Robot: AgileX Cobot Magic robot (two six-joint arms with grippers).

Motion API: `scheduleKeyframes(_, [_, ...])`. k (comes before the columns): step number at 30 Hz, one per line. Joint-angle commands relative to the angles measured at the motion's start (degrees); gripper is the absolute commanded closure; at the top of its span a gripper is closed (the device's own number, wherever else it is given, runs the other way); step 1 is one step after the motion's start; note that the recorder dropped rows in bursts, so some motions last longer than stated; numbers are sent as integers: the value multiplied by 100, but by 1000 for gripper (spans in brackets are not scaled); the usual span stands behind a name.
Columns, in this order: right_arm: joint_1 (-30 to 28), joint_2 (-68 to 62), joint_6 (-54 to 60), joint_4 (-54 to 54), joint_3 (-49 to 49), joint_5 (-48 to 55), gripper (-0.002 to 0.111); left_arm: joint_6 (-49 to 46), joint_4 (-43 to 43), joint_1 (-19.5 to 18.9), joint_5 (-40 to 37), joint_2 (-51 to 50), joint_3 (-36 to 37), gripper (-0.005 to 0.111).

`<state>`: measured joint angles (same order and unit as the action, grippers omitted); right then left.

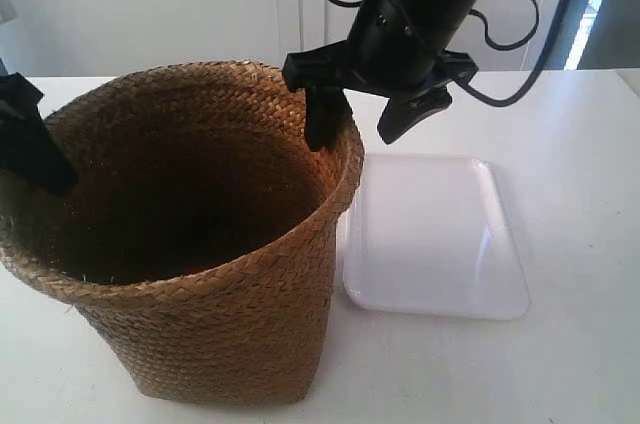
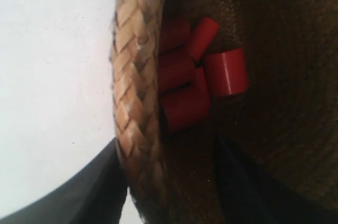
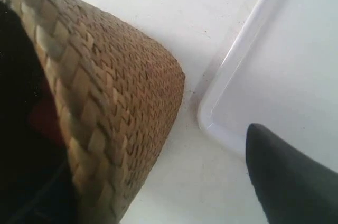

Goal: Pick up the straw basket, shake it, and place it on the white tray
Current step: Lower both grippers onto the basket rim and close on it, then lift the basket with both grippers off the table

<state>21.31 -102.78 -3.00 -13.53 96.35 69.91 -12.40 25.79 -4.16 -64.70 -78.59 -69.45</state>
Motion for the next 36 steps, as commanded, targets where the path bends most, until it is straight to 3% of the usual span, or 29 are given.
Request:
scheduleKeyframes(1, [94, -101, -29, 32, 24, 6, 37, -50, 112, 32, -375, 15, 75, 52])
scheduleKeyframes(11, [94, -158, -124, 272, 24, 6, 47, -239, 447, 32, 88, 15, 75, 52])
scheduleKeyframes(21, [94, -158, -21, 283, 24, 6, 50, -262, 587, 32, -93, -91, 75, 53])
scheduleKeyframes(23, [94, -158, -21, 295, 24, 6, 63, -262, 587, 32, -141, -188, 75, 58])
scheduleKeyframes(24, [94, -158, -21, 335, 24, 6, 79, -262, 587, 32, -104, -225, 75, 68])
scheduleKeyframes(25, [94, -158, -21, 335, 24, 6, 88, -262, 587, 32, -42, -240, 75, 73])
scheduleKeyframes(26, [94, -158, -21, 335, 24, 6, 103, -306, 587, 32, 129, -261, 75, 87])
scheduleKeyframes(27, [94, -158, -61, 335, 24, 6, 108, -306, 600, 32, 179, -261, 75, 95])
scheduleKeyframes(28, [94, -145, -147, 349, 24, -4, 108, -386, 652, 32, 205, -270, 75, 106])
scheduleKeyframes(36, [228, 881, -5, 678, -35, -1229, 108, -455, 1103, 32, 1133, 626, 75, 107])
